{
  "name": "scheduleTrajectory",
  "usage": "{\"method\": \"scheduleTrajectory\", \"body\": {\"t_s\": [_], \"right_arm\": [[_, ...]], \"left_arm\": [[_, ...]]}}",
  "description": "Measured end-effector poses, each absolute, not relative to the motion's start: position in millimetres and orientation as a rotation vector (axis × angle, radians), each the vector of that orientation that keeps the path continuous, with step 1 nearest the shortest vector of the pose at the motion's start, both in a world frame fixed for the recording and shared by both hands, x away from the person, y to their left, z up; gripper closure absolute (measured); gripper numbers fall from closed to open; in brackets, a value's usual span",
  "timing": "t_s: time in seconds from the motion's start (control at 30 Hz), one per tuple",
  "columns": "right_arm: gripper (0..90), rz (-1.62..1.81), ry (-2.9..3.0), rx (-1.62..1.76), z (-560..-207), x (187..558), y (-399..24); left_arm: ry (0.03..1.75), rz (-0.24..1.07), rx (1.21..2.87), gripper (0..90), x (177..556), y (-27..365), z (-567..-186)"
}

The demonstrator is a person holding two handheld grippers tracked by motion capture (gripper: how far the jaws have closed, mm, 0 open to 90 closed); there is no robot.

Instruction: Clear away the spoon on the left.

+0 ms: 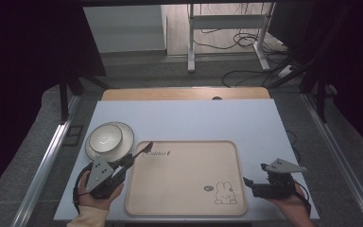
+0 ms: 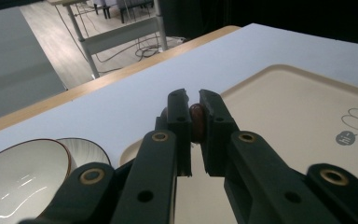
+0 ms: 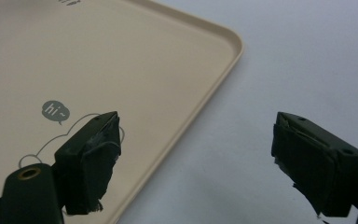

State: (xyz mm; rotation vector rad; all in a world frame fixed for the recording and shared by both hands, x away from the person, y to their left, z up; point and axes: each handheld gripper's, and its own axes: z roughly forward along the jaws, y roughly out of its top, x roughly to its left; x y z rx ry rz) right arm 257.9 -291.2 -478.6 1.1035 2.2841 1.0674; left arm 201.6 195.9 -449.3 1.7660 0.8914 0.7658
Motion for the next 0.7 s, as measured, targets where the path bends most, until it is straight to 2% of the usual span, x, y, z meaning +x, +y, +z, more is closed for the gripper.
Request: {"method": "scheduleTrajectory", "body": {"t_s": [0.7], "right_arm": [[16.0, 1.064, 2.285, 1.103, -479, 258, -291]], "left_arm": [[0.790, 0.730, 2.068, 84.5, 211, 174, -475]]}}
